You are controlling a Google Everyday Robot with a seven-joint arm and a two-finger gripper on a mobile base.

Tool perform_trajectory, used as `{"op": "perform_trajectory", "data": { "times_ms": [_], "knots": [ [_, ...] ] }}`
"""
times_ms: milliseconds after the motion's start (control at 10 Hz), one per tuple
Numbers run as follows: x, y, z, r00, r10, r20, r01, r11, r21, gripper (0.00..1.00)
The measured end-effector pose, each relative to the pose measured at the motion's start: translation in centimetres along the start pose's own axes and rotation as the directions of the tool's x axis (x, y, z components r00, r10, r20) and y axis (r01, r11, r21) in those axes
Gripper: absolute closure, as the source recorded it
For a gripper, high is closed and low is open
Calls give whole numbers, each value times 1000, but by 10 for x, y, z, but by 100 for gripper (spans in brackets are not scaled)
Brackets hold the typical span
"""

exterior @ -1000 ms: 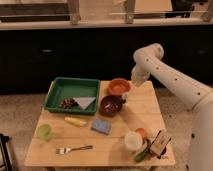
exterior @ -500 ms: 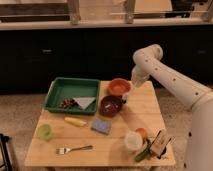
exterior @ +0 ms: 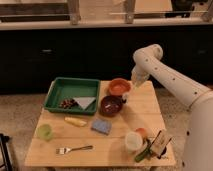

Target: Wipe red bowl with brush

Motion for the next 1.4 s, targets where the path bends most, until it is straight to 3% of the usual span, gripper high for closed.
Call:
{"op": "perform_trajectory", "data": {
  "times_ms": [600, 900, 1400],
  "knots": [
    [19, -8, -21, 996, 58, -64, -55, 997, 50, 99],
    [28, -21, -25, 989, 124, -83, -116, 989, 94, 99],
    [40, -46, -10, 975, 208, -79, -196, 972, 132, 99]
  ]
}}
